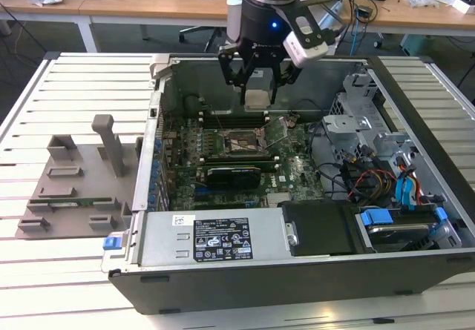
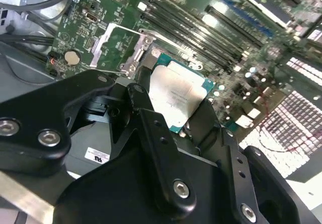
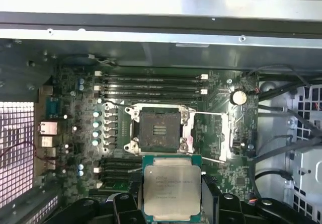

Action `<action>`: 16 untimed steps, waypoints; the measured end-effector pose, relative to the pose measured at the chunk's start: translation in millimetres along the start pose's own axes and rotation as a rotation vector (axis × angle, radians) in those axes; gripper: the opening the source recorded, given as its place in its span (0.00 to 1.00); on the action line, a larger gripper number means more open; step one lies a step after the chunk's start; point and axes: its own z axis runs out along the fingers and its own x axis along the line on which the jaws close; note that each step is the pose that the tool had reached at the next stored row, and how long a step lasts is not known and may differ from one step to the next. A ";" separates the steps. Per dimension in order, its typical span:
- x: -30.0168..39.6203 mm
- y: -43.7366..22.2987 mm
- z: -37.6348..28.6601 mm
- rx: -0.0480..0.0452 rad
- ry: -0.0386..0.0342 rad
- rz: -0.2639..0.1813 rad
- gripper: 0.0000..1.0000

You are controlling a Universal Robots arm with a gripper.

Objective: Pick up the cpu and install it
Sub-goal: 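Pick up the cpu and move it towards the insertion slot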

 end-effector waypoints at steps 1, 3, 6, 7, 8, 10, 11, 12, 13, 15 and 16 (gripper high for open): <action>-0.1 1.4 1.7 0.0002 0.0001 0.000 0.55; -0.2 4.3 5.6 0.0002 0.0000 0.000 0.55; -0.5 11.2 13.2 0.0087 0.0003 0.000 0.55; -0.6 15.4 14.9 0.0233 0.0008 0.000 0.55; -0.7 18.6 16.0 0.0350 0.0011 0.000 0.55; -0.9 23.8 19.3 0.0473 0.0016 0.000 0.55; -0.9 24.2 20.9 0.0471 0.0015 0.000 0.55; -1.0 24.5 22.4 0.0471 0.0014 -0.001 0.55; -1.0 24.6 23.6 0.0473 0.0015 -0.001 0.55; -0.9 24.6 23.5 0.0474 0.0016 -0.001 0.55; -0.9 24.6 23.6 0.0473 0.0016 -0.001 0.55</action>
